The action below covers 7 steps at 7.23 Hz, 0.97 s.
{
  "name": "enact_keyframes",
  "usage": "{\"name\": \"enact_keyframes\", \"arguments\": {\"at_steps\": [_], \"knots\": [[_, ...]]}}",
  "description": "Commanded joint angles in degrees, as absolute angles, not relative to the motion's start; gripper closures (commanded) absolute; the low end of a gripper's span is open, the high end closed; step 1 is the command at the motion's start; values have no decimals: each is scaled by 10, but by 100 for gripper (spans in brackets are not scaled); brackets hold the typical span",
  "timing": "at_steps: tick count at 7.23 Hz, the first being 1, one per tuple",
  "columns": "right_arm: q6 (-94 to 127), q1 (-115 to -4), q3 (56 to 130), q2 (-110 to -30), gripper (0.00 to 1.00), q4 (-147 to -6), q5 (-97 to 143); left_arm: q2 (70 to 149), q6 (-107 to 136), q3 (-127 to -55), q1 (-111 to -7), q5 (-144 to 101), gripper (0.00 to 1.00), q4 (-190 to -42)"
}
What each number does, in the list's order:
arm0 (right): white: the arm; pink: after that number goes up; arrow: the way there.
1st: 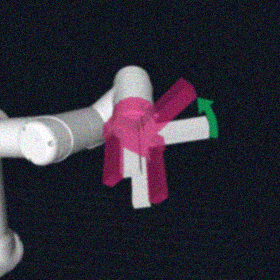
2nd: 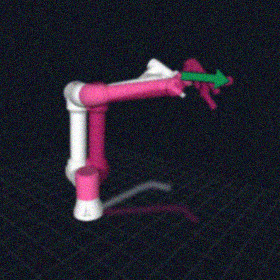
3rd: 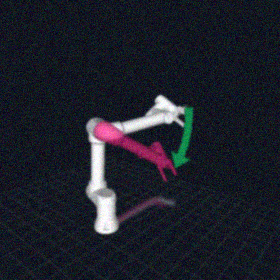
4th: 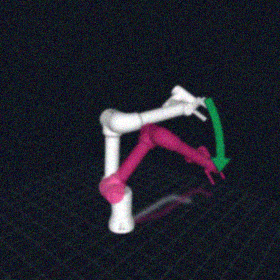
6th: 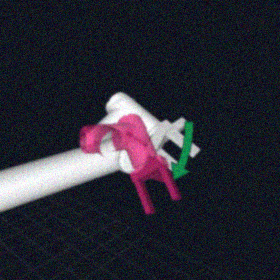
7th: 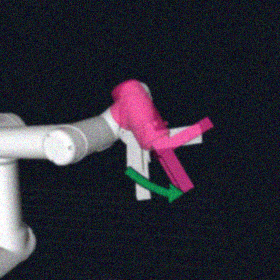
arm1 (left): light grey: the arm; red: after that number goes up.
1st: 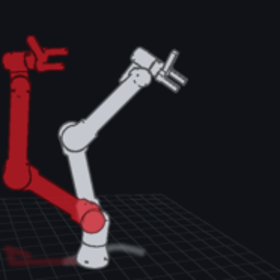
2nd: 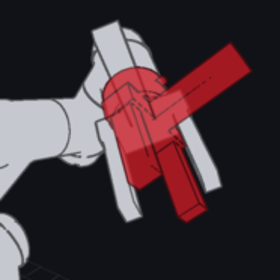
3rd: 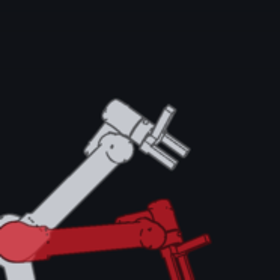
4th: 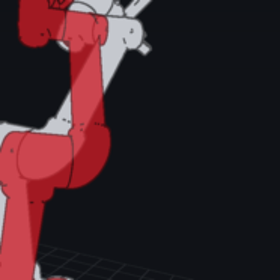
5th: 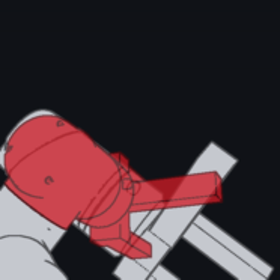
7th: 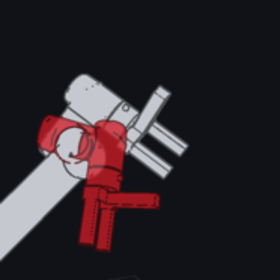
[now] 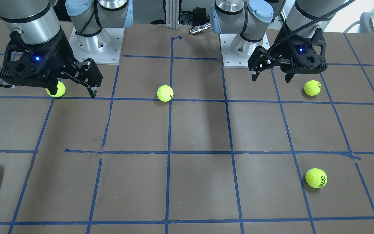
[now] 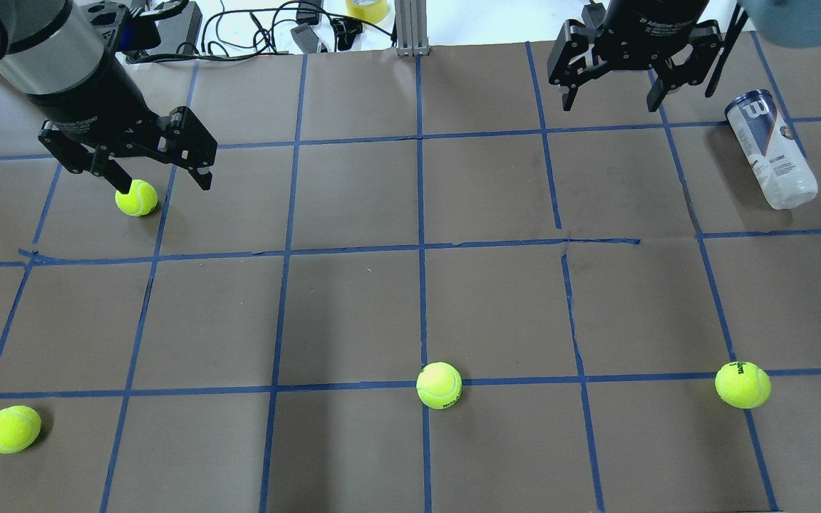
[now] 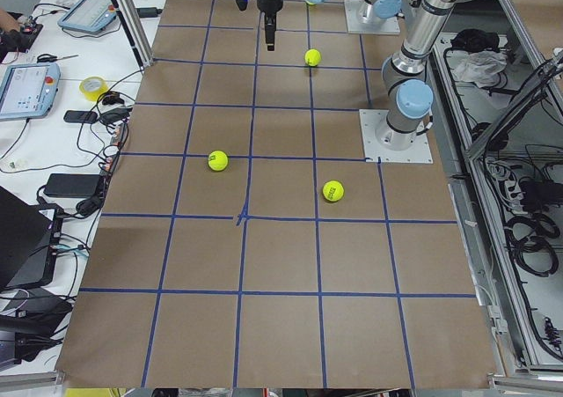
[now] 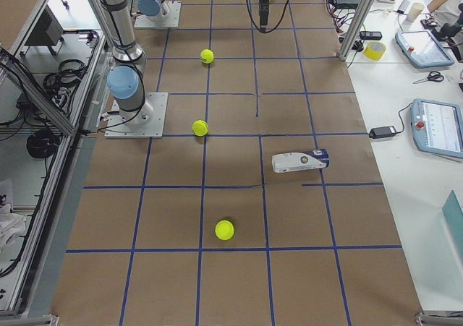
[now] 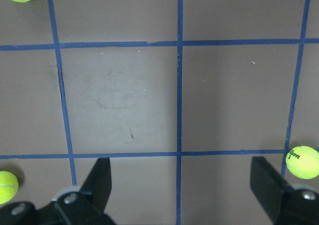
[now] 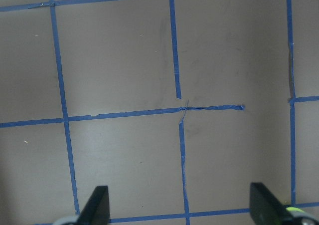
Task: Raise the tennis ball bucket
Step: 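Move the right gripper toward the upright Wilson tennis ball can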
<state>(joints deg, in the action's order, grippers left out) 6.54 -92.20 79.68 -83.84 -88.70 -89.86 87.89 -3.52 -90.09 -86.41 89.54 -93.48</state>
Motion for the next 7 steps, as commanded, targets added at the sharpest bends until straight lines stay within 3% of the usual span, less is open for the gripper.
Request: {"name": "enact_keyframes", "arguments": {"at_steps": [1,7], "knots": [[66,-912,797,-837,0,-882,-897,878,-35,-901,-864,896,0,-935],[117,-910,798,-832,0,-854,-893,879,-35,-901,-864,897,0,-935]]}}
